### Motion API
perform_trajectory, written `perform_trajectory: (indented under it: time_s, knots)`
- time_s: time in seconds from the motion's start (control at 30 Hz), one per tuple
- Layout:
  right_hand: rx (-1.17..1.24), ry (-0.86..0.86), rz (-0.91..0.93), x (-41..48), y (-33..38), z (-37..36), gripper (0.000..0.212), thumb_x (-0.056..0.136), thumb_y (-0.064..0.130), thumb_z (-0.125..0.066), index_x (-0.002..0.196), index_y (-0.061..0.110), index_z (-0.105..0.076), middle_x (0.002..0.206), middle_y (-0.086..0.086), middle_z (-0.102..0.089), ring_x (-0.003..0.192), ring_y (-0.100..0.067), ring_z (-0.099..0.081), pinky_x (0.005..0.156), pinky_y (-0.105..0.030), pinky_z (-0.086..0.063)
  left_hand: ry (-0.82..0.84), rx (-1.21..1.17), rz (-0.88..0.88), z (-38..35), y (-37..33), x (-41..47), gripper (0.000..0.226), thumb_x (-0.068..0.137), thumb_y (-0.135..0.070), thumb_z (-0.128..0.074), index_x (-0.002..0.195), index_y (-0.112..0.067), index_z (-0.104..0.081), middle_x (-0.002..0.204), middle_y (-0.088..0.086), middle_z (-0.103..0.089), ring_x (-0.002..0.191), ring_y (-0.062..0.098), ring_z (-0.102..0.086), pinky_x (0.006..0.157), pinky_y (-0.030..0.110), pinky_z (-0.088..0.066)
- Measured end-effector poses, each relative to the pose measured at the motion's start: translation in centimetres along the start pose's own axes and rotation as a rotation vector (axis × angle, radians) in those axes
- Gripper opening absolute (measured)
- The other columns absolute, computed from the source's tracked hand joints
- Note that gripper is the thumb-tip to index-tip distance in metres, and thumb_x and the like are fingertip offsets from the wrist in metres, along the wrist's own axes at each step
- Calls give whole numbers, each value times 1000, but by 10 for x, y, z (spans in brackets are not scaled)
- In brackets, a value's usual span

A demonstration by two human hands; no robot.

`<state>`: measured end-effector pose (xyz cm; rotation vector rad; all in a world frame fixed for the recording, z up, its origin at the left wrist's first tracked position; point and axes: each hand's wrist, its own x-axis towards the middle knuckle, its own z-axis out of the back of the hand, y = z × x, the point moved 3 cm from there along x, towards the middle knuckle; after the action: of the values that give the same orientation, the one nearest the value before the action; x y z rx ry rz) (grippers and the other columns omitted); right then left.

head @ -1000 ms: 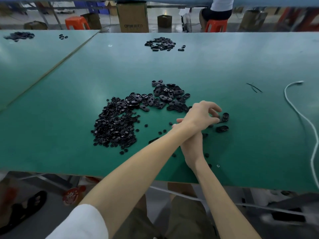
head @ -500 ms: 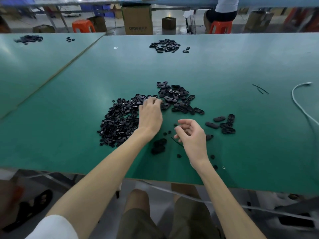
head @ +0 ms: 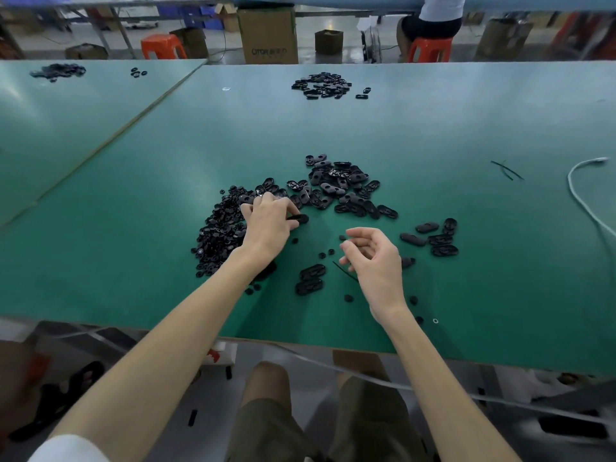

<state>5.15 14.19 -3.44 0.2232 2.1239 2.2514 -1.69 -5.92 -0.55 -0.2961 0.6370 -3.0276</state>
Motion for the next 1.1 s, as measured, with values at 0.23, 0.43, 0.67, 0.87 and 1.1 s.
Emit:
perform_trajectory:
  time_s: [0.23, 0.43, 0.67, 0.87, 1.1]
  knots:
    - [34, -12, 21, 1, 1, 2, 17, 100, 11, -68, 115, 18, -66, 95, 1, -71, 71, -8, -71, 67, -23, -57, 108, -381, -77, 7, -19, -17, 14, 90, -16, -78, 91, -25, -67, 87, -9, -71, 85, 10, -65, 84, 25, -43]
    - [18, 56, 42, 1, 1, -1, 12, 100, 11, -69, 106, 21, -73, 90, 5, -77, 76, -10, -72, 64, -21, -52, 243, -555, -250, 20, -40, -34, 11, 86, -16, -82, 93, -23, -78, 82, -11, -77, 77, 2, -71, 74, 11, -50]
    - [68, -4, 11, 1, 0, 0, 9, 100, 10, -68, 99, 19, -69, 80, 8, -77, 70, -10, -72, 61, -24, -54, 104, -289, -193, 28, -18, -29, 8, 100, -19, -66, 104, -18, -73, 93, -8, -69, 80, 5, -65, 77, 26, -53]
    - [61, -1, 9, 1, -2, 0, 6, 100, 11, -68, 100, 17, -69, 80, 8, -76, 71, -8, -71, 61, -22, -54, 224, -38, -167, 15, -3, -28, 4, 97, -18, -70, 100, -17, -68, 99, -2, -58, 92, 16, -58, 87, 34, -50]
    - [62, -4, 6, 1, -2, 0, 6, 100, 11, -68, 100, 17, -69, 80, 8, -76, 70, -8, -71, 61, -21, -53, 218, -65, -150, 12, -4, -28, 8, 99, -16, -67, 96, -15, -60, 100, 1, -60, 93, 21, -58, 85, 36, -49]
